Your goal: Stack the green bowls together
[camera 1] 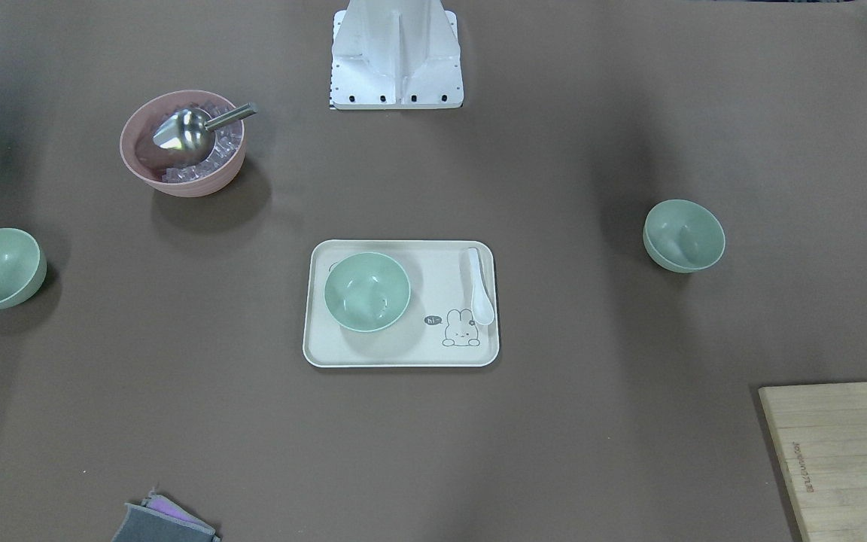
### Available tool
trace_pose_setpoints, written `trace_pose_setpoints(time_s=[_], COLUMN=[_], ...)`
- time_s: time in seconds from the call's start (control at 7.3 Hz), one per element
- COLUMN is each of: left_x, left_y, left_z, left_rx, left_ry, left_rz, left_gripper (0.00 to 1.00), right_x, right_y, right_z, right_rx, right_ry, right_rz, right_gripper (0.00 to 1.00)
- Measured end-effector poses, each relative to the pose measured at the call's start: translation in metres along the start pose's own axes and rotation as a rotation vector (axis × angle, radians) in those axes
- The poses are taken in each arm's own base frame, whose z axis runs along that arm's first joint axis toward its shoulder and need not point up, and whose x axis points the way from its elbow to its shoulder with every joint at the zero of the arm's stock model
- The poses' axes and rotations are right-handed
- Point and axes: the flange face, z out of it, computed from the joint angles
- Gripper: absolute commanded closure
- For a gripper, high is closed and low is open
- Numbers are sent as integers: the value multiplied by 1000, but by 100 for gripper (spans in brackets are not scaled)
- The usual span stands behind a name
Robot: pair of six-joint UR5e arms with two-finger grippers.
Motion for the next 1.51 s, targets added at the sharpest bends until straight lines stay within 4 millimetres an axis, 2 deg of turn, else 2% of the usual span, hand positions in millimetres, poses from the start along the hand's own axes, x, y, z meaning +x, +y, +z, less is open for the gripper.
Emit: trace_pose_setpoints(time_s=[0.27, 0.41, 0.68, 0.96, 1.23, 1.51], left_x=[4, 13, 61, 107, 147, 199], left_y=[-1, -7, -41, -66, -80, -86], left_z=[-1, 6, 42, 71, 93, 120], left_rx=[35, 41, -4, -49, -84, -98], left_ry=[-6, -2, 40, 74, 97, 131], left_rz=[40, 78, 114, 34, -76, -239], left_gripper=[1, 1, 1, 1, 1, 1], right_x=[-1, -4, -27, -57, -76, -85], right_y=[2, 0, -10, -29, -42, -48], right_z=[1, 3, 18, 31, 43, 49], right_rx=[23, 29, 8, -8, -25, -34], right_ry=[-4, -8, -20, -38, -51, -54], right_rz=[-22, -36, -76, -37, 45, 121], right_gripper=[0, 0, 0, 0, 0, 0])
